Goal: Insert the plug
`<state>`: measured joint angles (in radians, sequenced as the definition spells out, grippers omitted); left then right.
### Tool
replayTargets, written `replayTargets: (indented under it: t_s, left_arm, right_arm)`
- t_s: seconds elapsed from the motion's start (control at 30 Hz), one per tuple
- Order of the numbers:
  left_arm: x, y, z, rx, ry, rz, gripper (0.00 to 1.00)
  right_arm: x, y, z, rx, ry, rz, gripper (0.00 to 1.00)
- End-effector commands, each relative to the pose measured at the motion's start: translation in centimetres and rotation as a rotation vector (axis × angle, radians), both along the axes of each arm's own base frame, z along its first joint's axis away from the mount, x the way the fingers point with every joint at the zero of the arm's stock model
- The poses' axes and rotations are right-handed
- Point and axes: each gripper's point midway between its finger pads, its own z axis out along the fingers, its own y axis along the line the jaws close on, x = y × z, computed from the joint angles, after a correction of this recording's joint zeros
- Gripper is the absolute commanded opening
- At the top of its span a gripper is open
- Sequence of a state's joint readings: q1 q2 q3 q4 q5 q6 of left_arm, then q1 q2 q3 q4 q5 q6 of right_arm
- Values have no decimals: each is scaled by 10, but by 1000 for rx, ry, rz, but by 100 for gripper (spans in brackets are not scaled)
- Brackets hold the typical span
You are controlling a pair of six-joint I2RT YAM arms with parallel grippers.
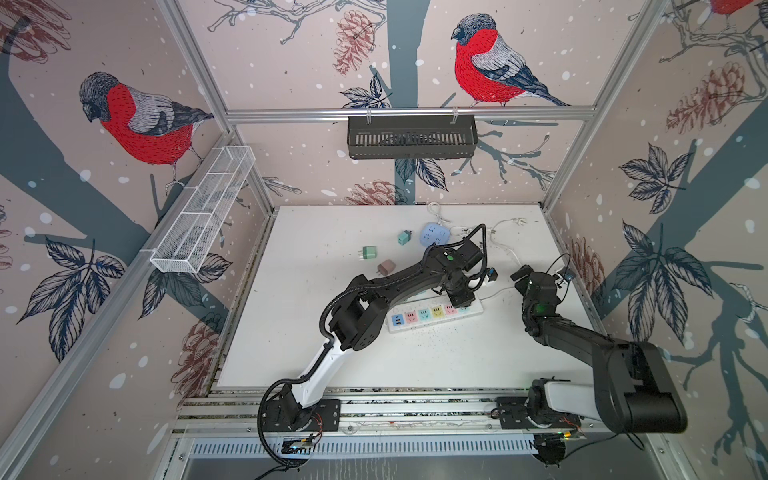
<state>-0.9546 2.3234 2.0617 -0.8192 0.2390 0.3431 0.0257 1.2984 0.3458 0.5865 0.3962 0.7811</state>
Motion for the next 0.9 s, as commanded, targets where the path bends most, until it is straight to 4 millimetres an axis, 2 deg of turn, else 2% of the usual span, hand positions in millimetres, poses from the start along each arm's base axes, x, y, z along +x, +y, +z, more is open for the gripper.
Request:
replayTargets:
  t_s: [0.0,0.17,0.3,0.47,0.6,0.87]
  left_arm:
    - [3,11,-10,82,-13,24,0]
    - [6,15,-14,110,-27,38,0]
    - [9,21,-8,132,-41,61,0]
    - [2,23,-4,128,-36,51,0]
    - [-1,19,1,114,-39,41,0]
    - [-8,11,-4,99,-18,12,0]
  right_arm:
    - [5,1,7,-2,-28,7,100]
    - [3,1,7,-2,-34,4,100]
    - [4,1,7,-2,-28,5,100]
    - [3,1,7,-3,-32,4,100]
    - [4,1,7,-3,-30,4,100]
    - [4,1,7,-3,-30,4,100]
